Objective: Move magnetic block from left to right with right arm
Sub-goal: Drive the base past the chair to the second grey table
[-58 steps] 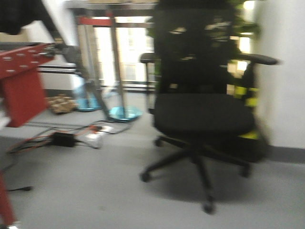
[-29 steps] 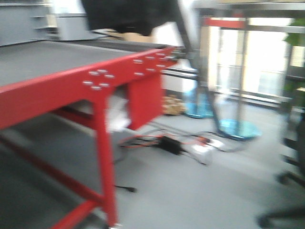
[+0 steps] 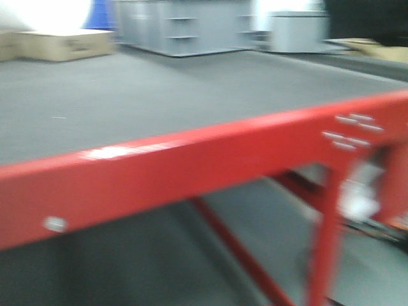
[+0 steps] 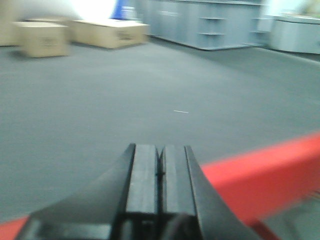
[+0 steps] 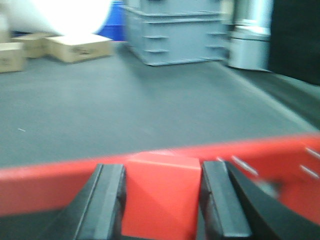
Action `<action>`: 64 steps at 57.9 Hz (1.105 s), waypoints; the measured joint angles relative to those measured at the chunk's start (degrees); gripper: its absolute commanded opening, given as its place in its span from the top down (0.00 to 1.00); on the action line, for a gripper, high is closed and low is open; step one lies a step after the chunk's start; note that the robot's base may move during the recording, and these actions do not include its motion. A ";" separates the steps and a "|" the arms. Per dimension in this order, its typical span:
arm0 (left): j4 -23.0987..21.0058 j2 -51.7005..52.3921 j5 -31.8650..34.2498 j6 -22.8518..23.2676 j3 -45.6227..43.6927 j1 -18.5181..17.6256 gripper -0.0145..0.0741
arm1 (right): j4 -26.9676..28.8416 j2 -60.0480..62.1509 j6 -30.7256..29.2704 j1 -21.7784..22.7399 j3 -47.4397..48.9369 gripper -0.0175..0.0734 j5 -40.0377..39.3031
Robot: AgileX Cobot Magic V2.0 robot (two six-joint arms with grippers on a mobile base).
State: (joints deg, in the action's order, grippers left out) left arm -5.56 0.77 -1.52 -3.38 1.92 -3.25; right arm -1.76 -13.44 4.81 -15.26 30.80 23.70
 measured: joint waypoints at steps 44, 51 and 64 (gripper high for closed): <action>0.00 0.00 0.00 0.00 0.00 0.00 0.98 | 0.00 0.00 0.00 0.00 -0.24 0.58 0.23; 0.00 0.00 0.00 0.00 0.00 0.00 0.98 | 0.00 0.00 0.00 0.00 -0.24 0.58 0.22; 0.00 0.00 0.00 0.00 0.00 0.00 0.98 | 0.00 0.00 0.00 0.00 -0.24 0.58 0.22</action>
State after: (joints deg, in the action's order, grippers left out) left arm -5.56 0.77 -1.52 -3.38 1.92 -3.25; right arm -1.76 -13.44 4.81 -15.26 30.56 23.92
